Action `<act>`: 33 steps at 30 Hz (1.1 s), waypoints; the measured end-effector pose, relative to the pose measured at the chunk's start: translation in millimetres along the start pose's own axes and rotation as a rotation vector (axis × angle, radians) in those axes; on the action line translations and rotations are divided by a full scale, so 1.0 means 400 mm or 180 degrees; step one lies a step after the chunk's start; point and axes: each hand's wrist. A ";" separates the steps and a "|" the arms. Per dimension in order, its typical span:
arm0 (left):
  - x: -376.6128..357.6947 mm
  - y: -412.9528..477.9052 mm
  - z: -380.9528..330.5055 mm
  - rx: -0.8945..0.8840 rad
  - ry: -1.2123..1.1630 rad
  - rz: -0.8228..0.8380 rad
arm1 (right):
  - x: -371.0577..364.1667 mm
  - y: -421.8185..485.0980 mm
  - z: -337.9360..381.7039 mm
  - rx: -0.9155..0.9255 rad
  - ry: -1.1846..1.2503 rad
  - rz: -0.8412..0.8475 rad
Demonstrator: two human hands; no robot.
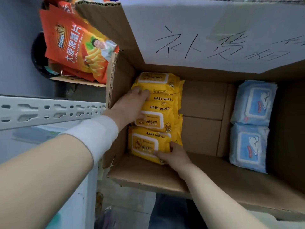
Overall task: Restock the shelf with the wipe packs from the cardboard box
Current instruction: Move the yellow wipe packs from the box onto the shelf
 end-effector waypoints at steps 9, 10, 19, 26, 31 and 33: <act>-0.009 0.022 -0.008 0.0006 0.0630 0.0472 | 0.139 -0.026 -0.022 -0.0286 0.0658 0.0411; -0.001 0.023 -0.005 -0.0062 0.0656 0.0493 | 0.152 -0.028 -0.022 -0.0294 0.0692 0.0437; 0.117 -0.110 -0.021 0.0250 -0.1442 0.0305 | 0.269 -0.194 0.008 -0.0168 0.1074 -0.0077; 0.266 -0.480 -0.070 0.0195 -0.3027 0.0185 | 0.314 -0.488 0.086 0.0322 0.1016 -0.0127; 0.262 -0.856 -0.151 -0.0034 -0.3871 0.0040 | 0.284 -0.698 0.108 0.0791 0.0706 0.0139; 0.213 -1.006 -0.195 -0.0012 -0.4264 -0.0463 | 0.263 -0.772 0.101 0.0923 0.0528 0.0361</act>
Point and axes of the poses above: each hand's wrist, its own y-axis towards the middle knuckle, its own x-axis out of the back of the hand, z = x × y, and after that the axes turned 1 degree about y, right-handed
